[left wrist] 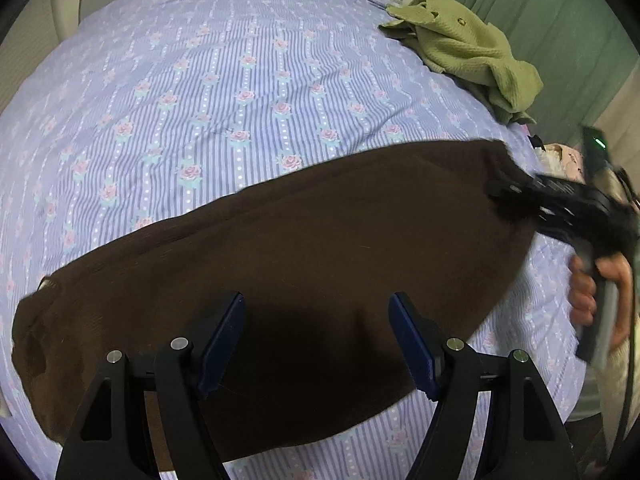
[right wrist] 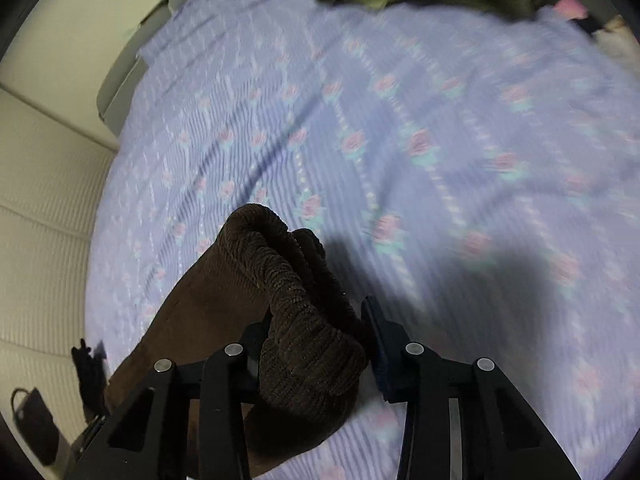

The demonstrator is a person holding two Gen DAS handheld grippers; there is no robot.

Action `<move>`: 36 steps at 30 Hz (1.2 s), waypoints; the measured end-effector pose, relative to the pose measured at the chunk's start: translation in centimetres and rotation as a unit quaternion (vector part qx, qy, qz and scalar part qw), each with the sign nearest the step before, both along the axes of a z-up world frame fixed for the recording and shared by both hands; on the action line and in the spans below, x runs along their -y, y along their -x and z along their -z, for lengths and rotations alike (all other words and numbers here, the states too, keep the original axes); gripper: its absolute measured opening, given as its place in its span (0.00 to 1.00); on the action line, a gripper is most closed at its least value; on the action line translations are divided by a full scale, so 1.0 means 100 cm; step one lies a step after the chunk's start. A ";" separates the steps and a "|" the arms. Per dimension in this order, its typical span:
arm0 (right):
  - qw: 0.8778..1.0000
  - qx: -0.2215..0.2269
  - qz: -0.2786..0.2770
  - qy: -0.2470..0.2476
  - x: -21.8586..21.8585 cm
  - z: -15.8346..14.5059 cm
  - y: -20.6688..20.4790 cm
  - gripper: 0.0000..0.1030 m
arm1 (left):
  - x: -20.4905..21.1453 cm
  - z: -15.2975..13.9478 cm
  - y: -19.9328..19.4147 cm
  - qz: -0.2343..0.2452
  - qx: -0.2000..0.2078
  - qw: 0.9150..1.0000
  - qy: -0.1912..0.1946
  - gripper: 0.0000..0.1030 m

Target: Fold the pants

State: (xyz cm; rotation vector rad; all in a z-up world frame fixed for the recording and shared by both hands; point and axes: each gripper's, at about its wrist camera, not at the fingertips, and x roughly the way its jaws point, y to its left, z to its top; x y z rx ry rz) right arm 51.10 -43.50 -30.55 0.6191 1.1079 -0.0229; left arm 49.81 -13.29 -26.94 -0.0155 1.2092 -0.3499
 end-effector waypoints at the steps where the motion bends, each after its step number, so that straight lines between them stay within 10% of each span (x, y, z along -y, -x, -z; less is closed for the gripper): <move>1: 1.000 -0.001 0.015 0.010 0.004 -0.006 0.016 0.38 | 0.000 0.000 0.002 0.001 -0.002 1.000 0.000 0.71; 10: 0.993 -0.074 0.092 0.030 0.020 0.043 0.058 0.38 | 0.020 0.017 0.031 0.034 -0.025 0.999 -0.022 0.71; 15: 0.993 -0.056 0.083 0.059 0.008 0.018 0.053 0.38 | 0.012 0.018 0.043 0.029 -0.017 0.999 -0.017 0.70; 21: 0.992 0.001 0.057 0.111 -0.011 -0.034 0.066 0.38 | 0.012 0.031 0.026 0.036 -0.021 0.999 0.007 0.16; 25: 0.992 0.006 0.056 0.114 -0.012 -0.037 0.074 0.38 | 0.024 0.048 0.009 0.044 -0.054 0.997 0.041 0.06; 36: 0.991 0.013 0.055 0.118 -0.030 -0.053 0.085 0.38 | 0.038 0.064 -0.015 0.036 -0.121 0.992 0.021 0.14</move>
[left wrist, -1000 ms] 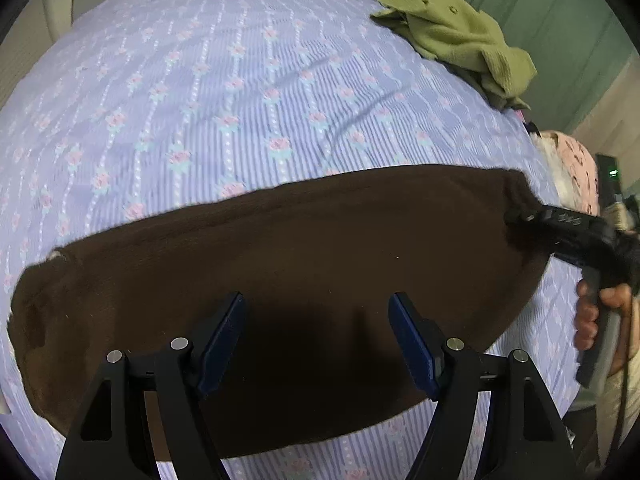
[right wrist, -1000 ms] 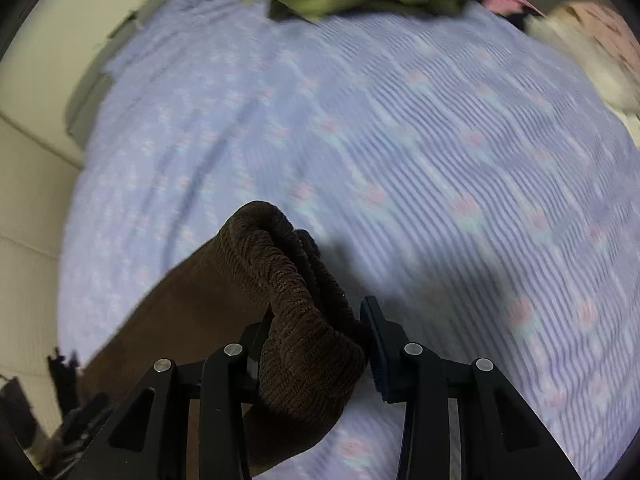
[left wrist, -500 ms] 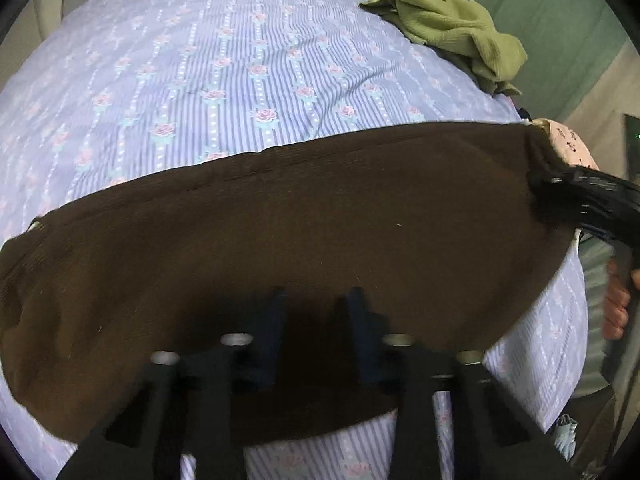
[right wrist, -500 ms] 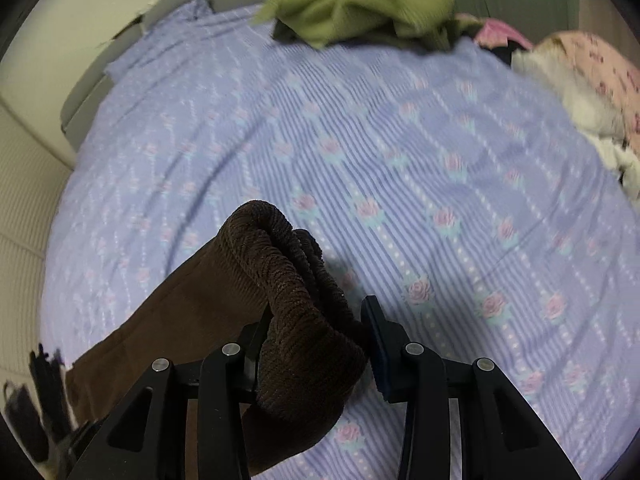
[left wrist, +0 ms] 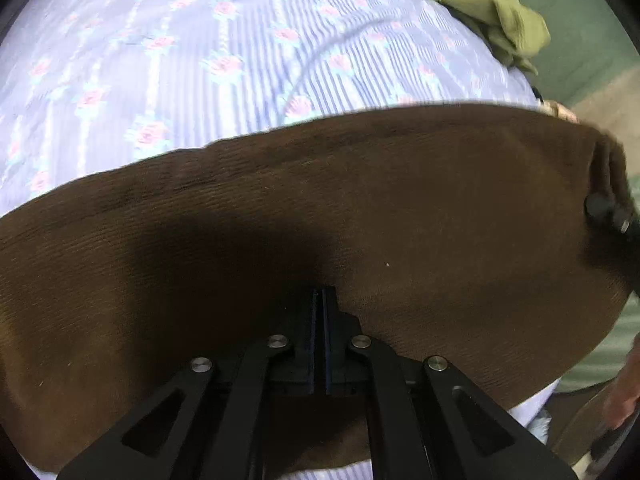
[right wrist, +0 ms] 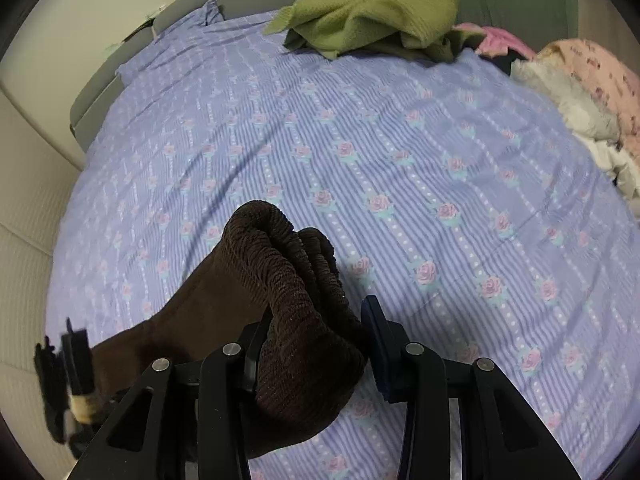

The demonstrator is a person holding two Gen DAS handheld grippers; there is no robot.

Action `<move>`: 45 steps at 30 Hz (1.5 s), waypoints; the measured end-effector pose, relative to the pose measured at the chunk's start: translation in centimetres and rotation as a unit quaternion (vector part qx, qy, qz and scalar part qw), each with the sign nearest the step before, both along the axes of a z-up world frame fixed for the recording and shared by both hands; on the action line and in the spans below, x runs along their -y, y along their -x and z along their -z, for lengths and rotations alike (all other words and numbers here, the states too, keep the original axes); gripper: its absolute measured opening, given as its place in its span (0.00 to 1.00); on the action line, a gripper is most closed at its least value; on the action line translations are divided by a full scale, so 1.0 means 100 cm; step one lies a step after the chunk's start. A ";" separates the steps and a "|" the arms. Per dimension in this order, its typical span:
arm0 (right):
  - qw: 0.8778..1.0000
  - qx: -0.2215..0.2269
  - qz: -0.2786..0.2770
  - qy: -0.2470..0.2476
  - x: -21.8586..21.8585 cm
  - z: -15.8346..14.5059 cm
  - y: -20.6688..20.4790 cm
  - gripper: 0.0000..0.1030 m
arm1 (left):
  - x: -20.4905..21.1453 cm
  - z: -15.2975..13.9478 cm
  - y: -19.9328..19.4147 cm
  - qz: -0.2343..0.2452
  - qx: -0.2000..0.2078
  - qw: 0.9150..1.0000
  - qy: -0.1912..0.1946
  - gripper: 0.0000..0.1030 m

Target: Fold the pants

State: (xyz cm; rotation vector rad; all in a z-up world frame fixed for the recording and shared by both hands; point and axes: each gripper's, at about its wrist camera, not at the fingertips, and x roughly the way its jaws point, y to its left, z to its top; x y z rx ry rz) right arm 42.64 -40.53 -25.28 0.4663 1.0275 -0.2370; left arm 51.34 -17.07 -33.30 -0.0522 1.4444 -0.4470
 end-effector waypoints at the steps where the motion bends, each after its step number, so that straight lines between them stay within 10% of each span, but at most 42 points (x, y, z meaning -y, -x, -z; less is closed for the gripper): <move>1: 1.000 0.002 -0.001 0.009 -0.004 -0.007 0.001 0.38 | -0.011 -0.018 0.002 -0.019 0.017 1.000 0.005 0.26; 9: 0.997 0.015 -0.034 0.069 -0.055 -0.065 0.006 0.39 | -0.121 -0.124 0.056 -0.112 0.103 0.988 0.005 0.48; 22: 0.981 0.065 -0.127 0.130 -0.237 -0.138 -0.002 0.39 | -0.243 -0.161 0.105 -0.129 0.133 0.983 0.001 0.48; 39: 0.922 -0.065 -0.329 0.194 -0.471 0.001 -0.039 0.49 | -0.378 -0.125 0.137 -0.220 0.099 0.970 -0.040 0.48; 45: 0.921 -0.068 -0.373 0.087 -0.471 -0.007 -0.020 0.65 | -0.392 -0.129 0.146 -0.244 0.102 0.963 -0.052 0.57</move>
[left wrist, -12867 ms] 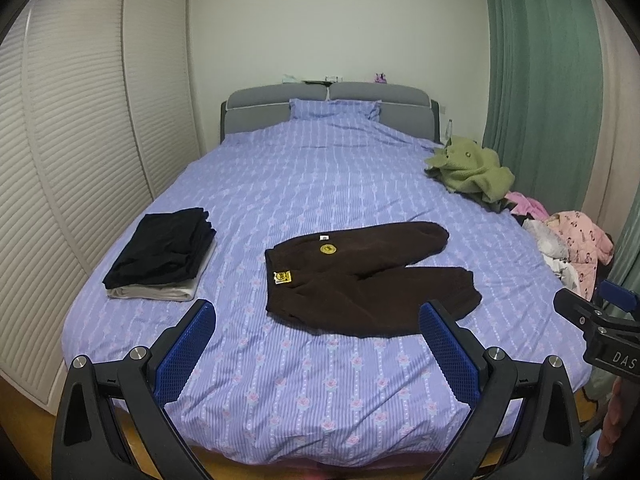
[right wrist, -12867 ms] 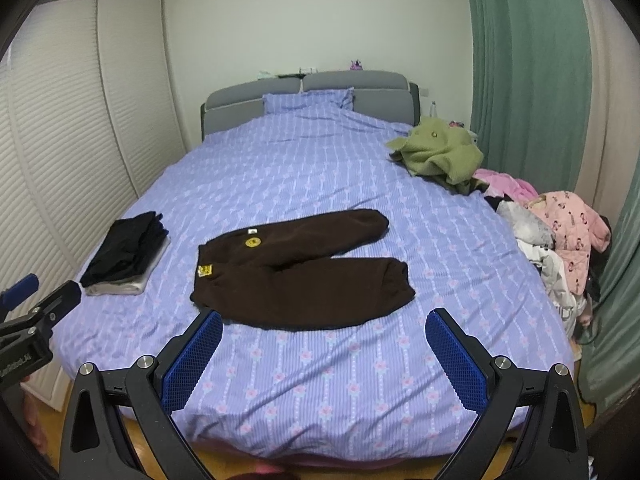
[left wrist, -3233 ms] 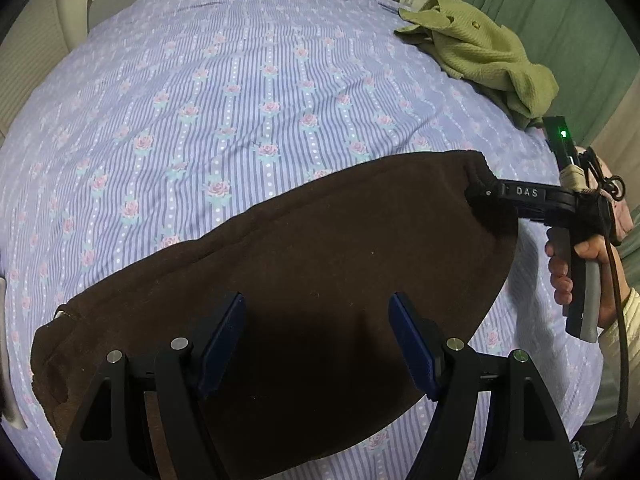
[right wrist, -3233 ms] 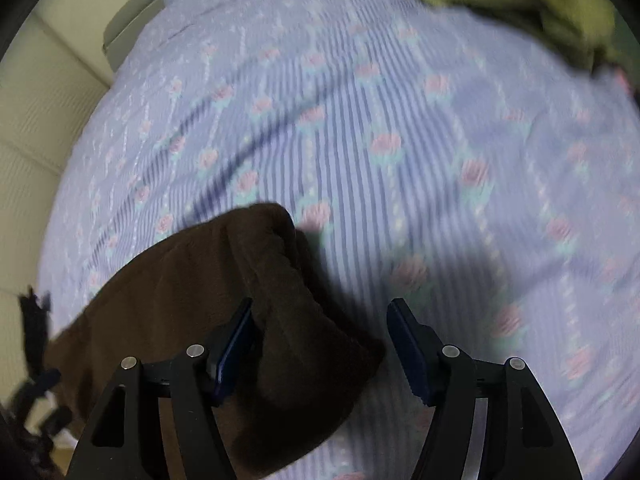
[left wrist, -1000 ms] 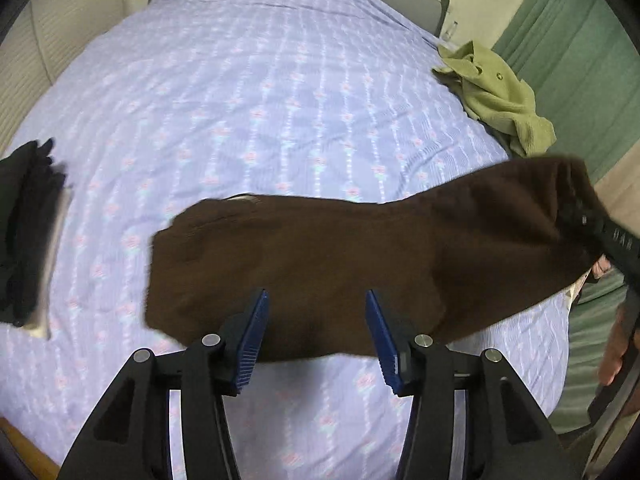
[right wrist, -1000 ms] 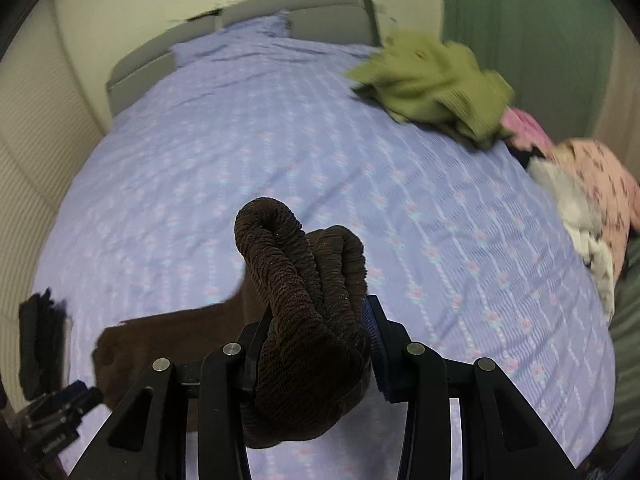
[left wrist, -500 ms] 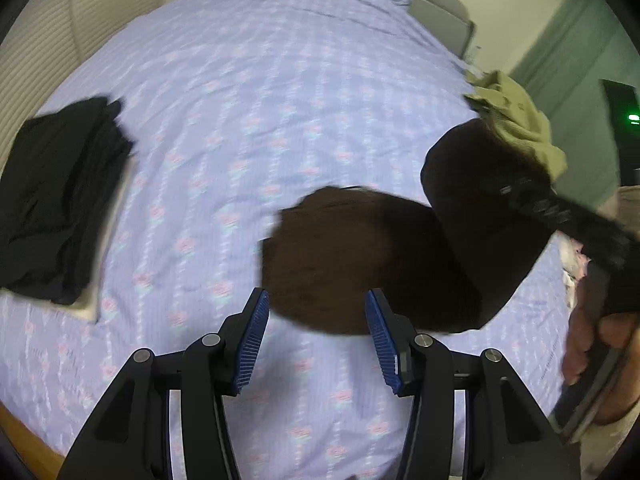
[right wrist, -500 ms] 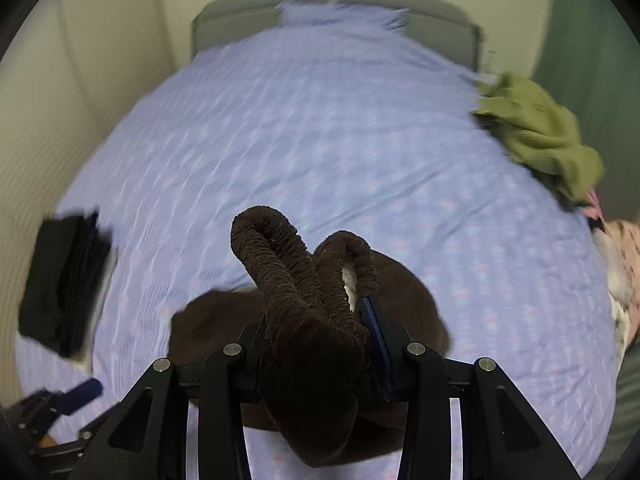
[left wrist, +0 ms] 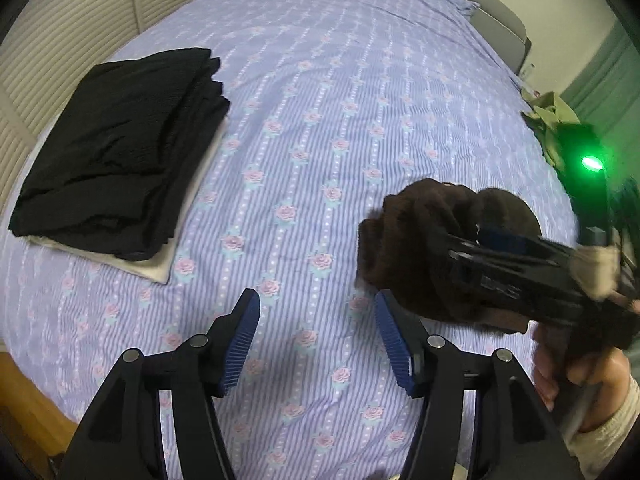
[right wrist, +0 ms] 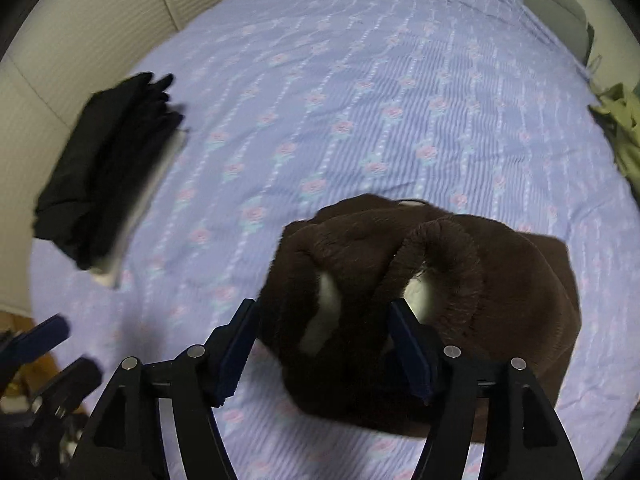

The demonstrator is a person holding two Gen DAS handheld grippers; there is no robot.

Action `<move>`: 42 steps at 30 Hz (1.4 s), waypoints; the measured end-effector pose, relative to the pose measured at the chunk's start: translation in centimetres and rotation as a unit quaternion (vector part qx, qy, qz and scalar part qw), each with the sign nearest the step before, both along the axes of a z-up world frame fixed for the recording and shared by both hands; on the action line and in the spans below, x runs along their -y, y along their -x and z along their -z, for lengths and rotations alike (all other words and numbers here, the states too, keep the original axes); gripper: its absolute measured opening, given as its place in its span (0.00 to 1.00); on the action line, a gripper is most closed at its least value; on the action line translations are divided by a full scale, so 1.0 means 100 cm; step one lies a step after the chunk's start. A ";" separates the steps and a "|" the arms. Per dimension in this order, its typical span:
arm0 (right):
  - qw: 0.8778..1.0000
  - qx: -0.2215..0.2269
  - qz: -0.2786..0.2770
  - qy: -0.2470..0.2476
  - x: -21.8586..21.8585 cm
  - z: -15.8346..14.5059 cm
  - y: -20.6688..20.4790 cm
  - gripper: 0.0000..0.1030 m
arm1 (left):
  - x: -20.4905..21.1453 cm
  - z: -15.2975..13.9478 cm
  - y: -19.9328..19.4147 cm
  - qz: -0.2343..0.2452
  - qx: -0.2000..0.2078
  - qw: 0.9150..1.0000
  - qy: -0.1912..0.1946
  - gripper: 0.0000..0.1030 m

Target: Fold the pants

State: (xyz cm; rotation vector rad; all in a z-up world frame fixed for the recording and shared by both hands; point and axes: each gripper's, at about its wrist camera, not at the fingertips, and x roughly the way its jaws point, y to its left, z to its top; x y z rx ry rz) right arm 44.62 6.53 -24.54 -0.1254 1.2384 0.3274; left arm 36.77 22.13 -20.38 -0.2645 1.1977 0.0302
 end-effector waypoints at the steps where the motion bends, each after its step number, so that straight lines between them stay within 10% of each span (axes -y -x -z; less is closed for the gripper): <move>1: 0.999 -0.009 -0.003 -0.030 0.007 -0.011 0.007 0.65 | 0.000 -0.004 0.002 -0.002 0.005 1.000 -0.001 0.60; 4: 0.993 -0.010 -0.014 -0.121 0.030 -0.053 0.034 0.65 | 0.004 -0.015 0.003 0.002 0.021 1.000 -0.006 0.65; 9: 0.988 0.086 0.028 -0.123 0.100 -0.114 0.073 0.82 | 0.046 -0.029 -0.008 0.062 0.045 0.997 0.029 0.65; 13: 0.986 0.096 0.130 -0.030 0.169 -0.096 0.066 0.82 | 0.098 -0.031 -0.031 0.118 0.062 0.990 0.052 0.65; 19: 0.963 0.056 0.252 -0.071 0.250 -0.063 0.063 0.82 | 0.164 -0.015 -0.082 0.180 0.060 0.980 0.051 0.63; 26: 0.964 0.047 0.250 -0.074 0.268 -0.040 0.054 0.82 | 0.190 0.039 -0.124 0.156 -0.035 0.985 0.058 0.58; 31: 0.968 0.029 0.236 -0.082 0.271 -0.029 0.047 0.82 | 0.190 0.062 -0.118 0.129 -0.074 0.986 0.080 0.16; 37: 0.972 0.029 0.209 -0.100 0.260 -0.032 0.048 0.82 | 0.143 0.012 -0.077 0.069 -0.005 0.993 0.097 0.16; 42: 0.978 0.023 0.184 -0.097 0.245 -0.028 0.045 0.82 | 0.106 0.043 -0.069 0.023 -0.044 0.994 0.102 0.19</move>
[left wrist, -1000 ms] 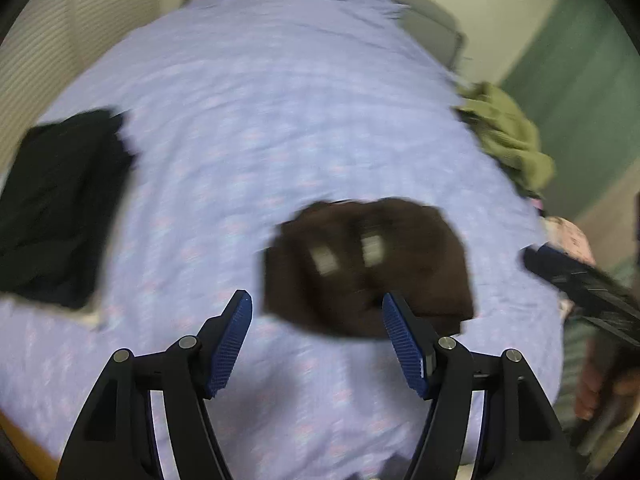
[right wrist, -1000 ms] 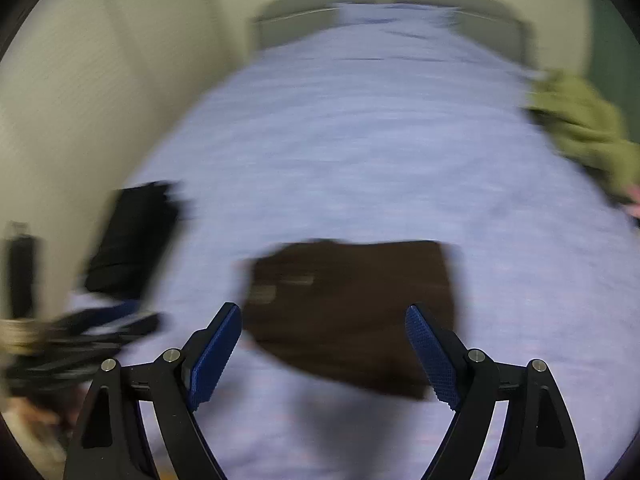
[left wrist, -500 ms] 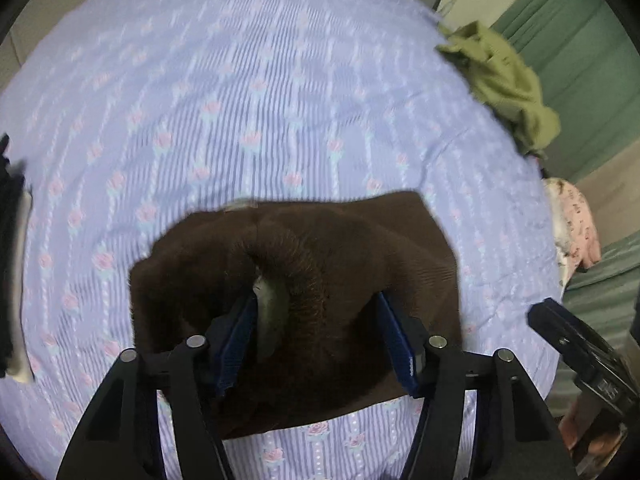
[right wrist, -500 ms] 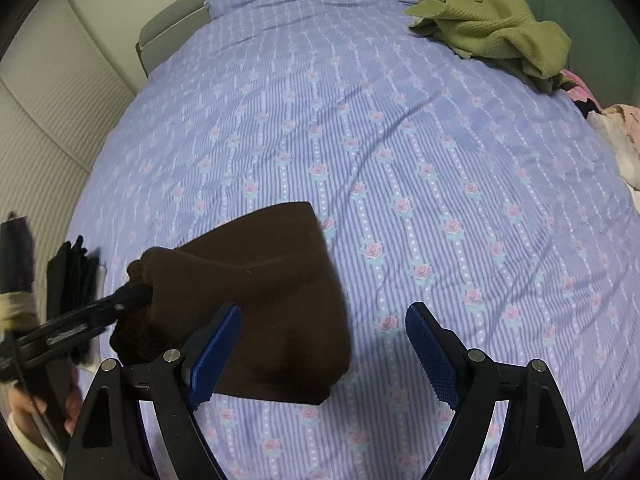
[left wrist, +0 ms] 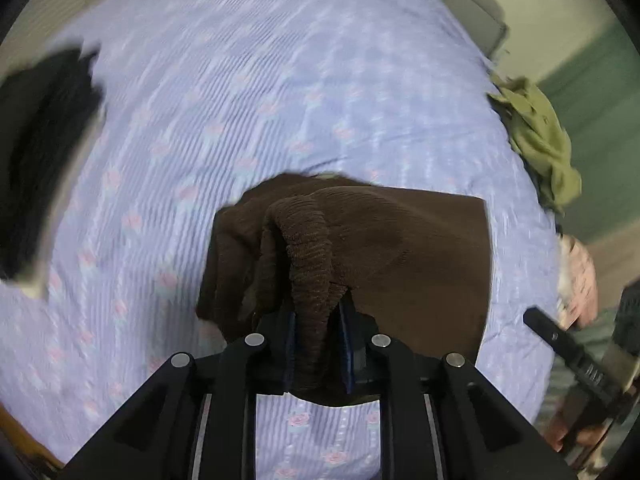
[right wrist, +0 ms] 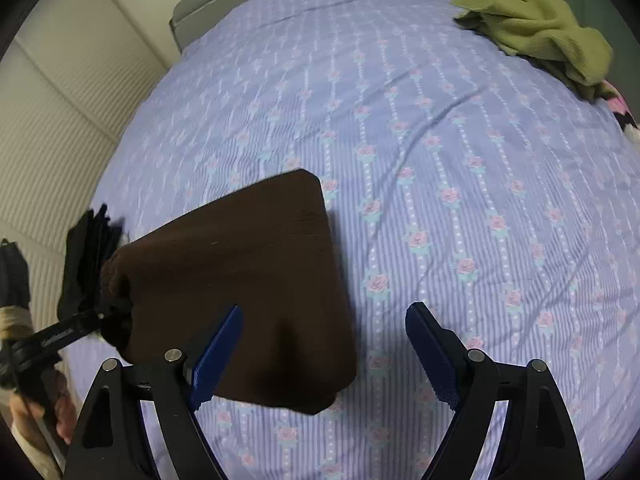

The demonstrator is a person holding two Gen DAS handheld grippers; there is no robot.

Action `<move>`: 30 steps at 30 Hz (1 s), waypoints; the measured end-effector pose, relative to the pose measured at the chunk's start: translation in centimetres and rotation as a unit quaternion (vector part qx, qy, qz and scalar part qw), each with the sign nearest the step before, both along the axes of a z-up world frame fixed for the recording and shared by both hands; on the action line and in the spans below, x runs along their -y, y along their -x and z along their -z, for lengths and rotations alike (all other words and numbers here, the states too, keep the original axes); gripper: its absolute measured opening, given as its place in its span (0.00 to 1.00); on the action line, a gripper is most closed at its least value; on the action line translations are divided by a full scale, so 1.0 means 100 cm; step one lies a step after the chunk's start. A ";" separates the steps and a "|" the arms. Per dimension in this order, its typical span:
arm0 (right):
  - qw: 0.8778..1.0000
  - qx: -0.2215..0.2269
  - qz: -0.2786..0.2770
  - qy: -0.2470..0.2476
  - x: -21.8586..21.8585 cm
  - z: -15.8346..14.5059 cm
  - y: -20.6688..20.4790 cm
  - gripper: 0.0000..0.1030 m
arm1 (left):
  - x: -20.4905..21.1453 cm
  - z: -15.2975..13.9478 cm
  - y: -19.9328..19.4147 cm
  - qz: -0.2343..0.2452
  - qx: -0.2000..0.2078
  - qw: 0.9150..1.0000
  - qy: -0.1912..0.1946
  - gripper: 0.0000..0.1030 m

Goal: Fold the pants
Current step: 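Hold the folded bundle with the left gripper and press it flat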

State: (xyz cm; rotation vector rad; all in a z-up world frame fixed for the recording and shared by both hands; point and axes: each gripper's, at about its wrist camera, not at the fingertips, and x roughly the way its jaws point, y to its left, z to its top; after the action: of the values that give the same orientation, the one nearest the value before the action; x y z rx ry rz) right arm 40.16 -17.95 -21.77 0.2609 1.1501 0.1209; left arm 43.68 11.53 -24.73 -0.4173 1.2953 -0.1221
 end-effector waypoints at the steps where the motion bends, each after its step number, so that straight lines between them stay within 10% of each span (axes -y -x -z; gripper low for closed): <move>1: 1.000 -0.001 -0.007 0.006 -0.004 0.002 -0.001 0.82 | -0.005 0.009 -0.002 -0.010 -0.011 1.000 0.023 0.20; 23: 0.999 -0.040 -0.017 0.004 -0.018 0.026 -0.001 0.82 | -0.003 0.011 -0.014 0.042 -0.003 0.999 0.022 0.35; 30: 0.999 -0.038 -0.026 0.001 -0.024 0.025 0.000 0.82 | -0.009 0.012 -0.006 0.050 0.007 0.998 -0.036 0.67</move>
State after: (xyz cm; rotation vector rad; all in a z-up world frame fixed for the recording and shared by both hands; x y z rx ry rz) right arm 40.21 -15.53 -24.25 0.2360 1.2330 0.1559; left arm 44.33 12.40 -25.91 -0.2903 1.3027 -0.1612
